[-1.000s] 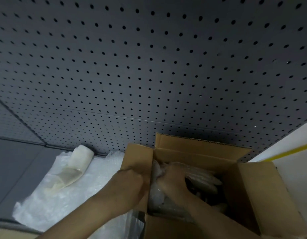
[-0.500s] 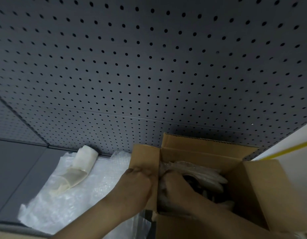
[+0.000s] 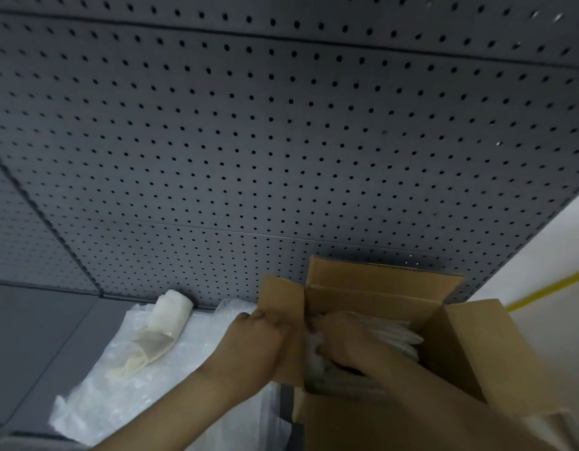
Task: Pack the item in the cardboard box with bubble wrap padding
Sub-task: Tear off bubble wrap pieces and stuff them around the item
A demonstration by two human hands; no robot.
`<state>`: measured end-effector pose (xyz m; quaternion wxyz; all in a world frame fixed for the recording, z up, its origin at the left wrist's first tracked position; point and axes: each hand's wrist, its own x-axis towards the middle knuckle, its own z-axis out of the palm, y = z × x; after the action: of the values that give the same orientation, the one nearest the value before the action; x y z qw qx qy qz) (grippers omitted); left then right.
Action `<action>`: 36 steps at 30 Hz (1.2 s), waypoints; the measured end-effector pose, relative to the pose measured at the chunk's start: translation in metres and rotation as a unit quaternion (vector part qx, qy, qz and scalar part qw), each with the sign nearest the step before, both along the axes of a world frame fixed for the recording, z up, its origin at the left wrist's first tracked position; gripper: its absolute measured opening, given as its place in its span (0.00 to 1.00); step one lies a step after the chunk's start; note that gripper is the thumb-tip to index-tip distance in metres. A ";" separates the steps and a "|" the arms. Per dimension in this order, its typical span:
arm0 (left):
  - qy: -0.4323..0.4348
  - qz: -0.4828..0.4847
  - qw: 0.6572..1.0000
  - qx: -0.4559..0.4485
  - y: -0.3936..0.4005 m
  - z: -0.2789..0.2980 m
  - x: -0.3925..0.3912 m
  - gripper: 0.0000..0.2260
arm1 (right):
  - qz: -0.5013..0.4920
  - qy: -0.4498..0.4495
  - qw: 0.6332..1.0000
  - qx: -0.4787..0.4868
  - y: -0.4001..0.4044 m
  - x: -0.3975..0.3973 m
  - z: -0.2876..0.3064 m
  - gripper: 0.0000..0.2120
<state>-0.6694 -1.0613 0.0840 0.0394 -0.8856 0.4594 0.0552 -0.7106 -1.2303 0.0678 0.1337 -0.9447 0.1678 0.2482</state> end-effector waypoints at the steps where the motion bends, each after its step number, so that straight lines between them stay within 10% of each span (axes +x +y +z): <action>1: -0.010 0.002 0.999 -0.051 0.001 -0.003 0.005 0.17 | -0.010 -0.011 1.000 0.022 0.000 -0.005 0.010 0.13; 23: 0.069 0.089 0.992 -0.059 0.185 0.020 0.104 0.13 | 0.093 -0.147 0.985 0.019 0.168 0.069 0.062 0.12; 31: 0.145 0.072 0.987 0.003 0.218 -0.039 0.196 0.15 | -0.094 -0.021 0.989 0.111 0.236 0.147 -0.023 0.22; 36: 0.193 0.069 0.977 0.052 0.216 -0.082 0.215 0.18 | -0.430 0.030 0.840 0.331 0.256 0.183 -0.093 0.20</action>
<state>-0.4542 -0.8449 0.0018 -0.0079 -0.8843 0.3929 0.2520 -0.5274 -0.9747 -0.0251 0.5261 -0.6694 0.4687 0.2352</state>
